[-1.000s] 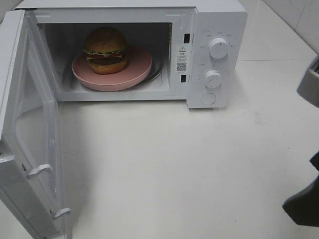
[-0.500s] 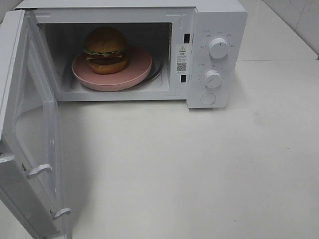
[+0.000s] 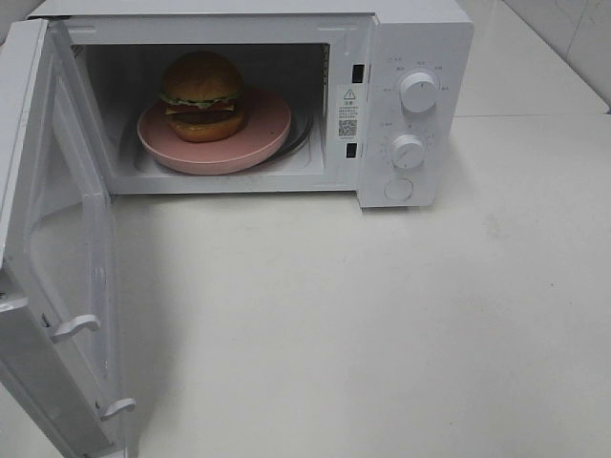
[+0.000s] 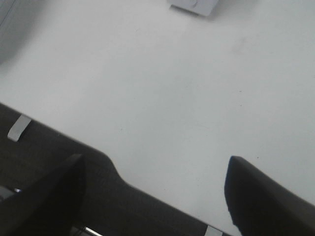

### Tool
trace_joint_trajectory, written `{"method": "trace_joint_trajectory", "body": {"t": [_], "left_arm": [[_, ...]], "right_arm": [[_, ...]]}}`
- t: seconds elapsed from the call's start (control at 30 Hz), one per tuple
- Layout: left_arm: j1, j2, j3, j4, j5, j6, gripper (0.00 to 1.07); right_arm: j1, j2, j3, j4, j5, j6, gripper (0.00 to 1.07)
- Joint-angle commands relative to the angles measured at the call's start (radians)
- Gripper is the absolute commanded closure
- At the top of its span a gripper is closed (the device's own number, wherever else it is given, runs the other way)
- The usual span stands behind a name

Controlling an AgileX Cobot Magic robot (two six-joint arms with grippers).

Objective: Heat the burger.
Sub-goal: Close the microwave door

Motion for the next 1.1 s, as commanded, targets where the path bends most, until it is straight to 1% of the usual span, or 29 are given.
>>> {"method": "trace_joint_trajectory", "body": {"t": [0.03,0.07,0.13,0.23,0.3,0.33,0.4,0.53,0.57,0.67,1.1], "left_arm": [[0.004,-0.020,0.001,-0.003,-0.009,0.002,0.09],[0.004,-0.020,0.001,-0.003,-0.009,0.002,0.09],[0.004,-0.020,0.001,-0.003,-0.009,0.002,0.09],[0.004,-0.020,0.001,-0.003,-0.009,0.002,0.09],[0.004,-0.020,0.001,-0.003,-0.009,0.002,0.09],[0.004,-0.020,0.001,-0.003,-0.009,0.002,0.09],[0.004,-0.020,0.001,-0.003,-0.009,0.002,0.09],[0.004,-0.020,0.001,-0.003,-0.009,0.002,0.09],[0.004,-0.020,0.001,-0.003,-0.009,0.002,0.09],[0.004,-0.019,0.001,-0.002,-0.009,0.002,0.09],[0.004,-0.009,0.001,-0.002,-0.009,0.002,0.09]], "right_arm": [[-0.077,-0.093,0.004,-0.010,-0.001,0.022,0.32],[-0.077,-0.093,0.004,-0.010,-0.001,0.022,0.32],[-0.120,-0.157,0.016,-0.010,-0.011,0.022,0.32],[-0.129,-0.174,0.025,-0.010,-0.017,0.022,0.32],[-0.171,-0.253,0.080,-0.009,-0.034,0.022,0.32],[-0.171,-0.253,0.080,-0.009,-0.034,0.022,0.32],[-0.203,-0.305,0.120,-0.008,-0.052,0.022,0.31],[-0.227,-0.345,0.155,-0.007,-0.089,0.022,0.31],[-0.239,-0.352,0.182,-0.007,-0.107,0.022,0.31],[-0.242,-0.351,0.211,0.000,-0.142,0.028,0.31],[-0.242,-0.351,0.217,0.000,-0.148,0.033,0.32]]}}
